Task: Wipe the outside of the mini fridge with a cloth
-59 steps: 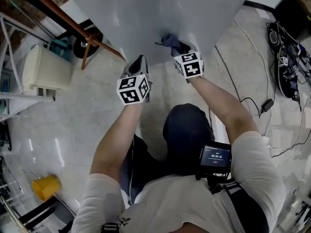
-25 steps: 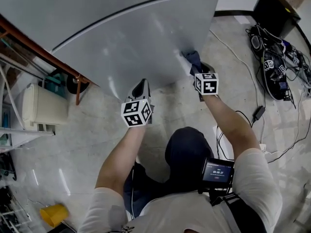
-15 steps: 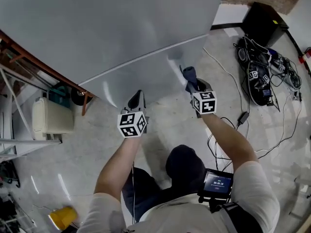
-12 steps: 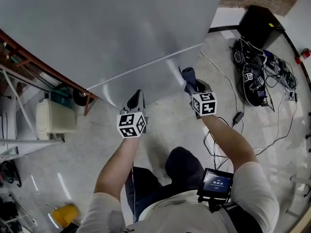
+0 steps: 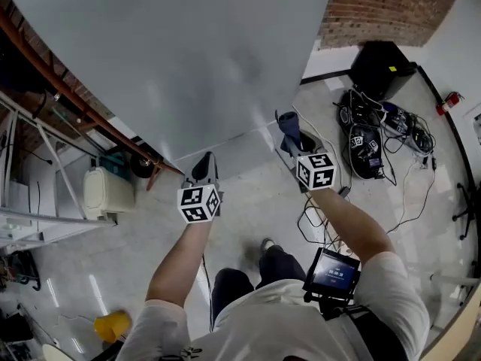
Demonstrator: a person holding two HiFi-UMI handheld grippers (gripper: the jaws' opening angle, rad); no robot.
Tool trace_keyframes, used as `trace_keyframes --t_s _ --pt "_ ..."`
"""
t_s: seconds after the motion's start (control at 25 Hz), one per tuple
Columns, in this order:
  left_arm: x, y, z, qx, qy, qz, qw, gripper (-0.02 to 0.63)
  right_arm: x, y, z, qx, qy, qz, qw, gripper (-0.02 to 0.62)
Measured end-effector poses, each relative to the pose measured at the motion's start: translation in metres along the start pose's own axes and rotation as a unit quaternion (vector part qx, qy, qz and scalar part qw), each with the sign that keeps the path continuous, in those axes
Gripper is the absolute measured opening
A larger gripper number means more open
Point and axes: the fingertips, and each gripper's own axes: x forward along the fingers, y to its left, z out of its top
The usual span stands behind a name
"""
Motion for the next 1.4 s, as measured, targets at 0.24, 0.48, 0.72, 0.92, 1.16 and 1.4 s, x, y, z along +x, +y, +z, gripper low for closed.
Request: trace_keyframes --t_s 0.24,0.48,0.72,0.92,1.16,1.4 --pt "-0.066 -0.024 0.093 -0.001 -0.039 -0.01 0.9992 0.003 -0.083 0.033 0.11 -0.006 -0.062 0.001 0.998 0.11" --pt "-0.123 -0.027 0.122 -0.018 -0.061 -0.017 0.9978 0.003 -0.147 0.072 0.151 0.015 -0.101 -0.014 0.995 0.11" --pt "-0.175 -0.028 0.133 -0.019 -0.082 -0.025 0.9961 0.003 -0.196 0.127 0.143 0.042 -0.116 -0.018 0.992 0.11" --pt "-0.217 -0.02 0.139 -0.017 -0.096 -0.04 0.9944 0.003 -0.227 0.182 0.127 0.061 -0.118 -0.025 0.991 0.11" --pt "-0.253 -0.018 0.133 -0.019 -0.098 -0.058 0.9933 0.003 -0.26 0.23 0.108 0.056 -0.109 -0.029 0.992 0.11" --pt "-0.279 -0.033 0.13 -0.023 -0.1 -0.065 0.9926 0.003 -0.274 0.25 0.097 0.047 -0.092 -0.019 0.994 0.11"
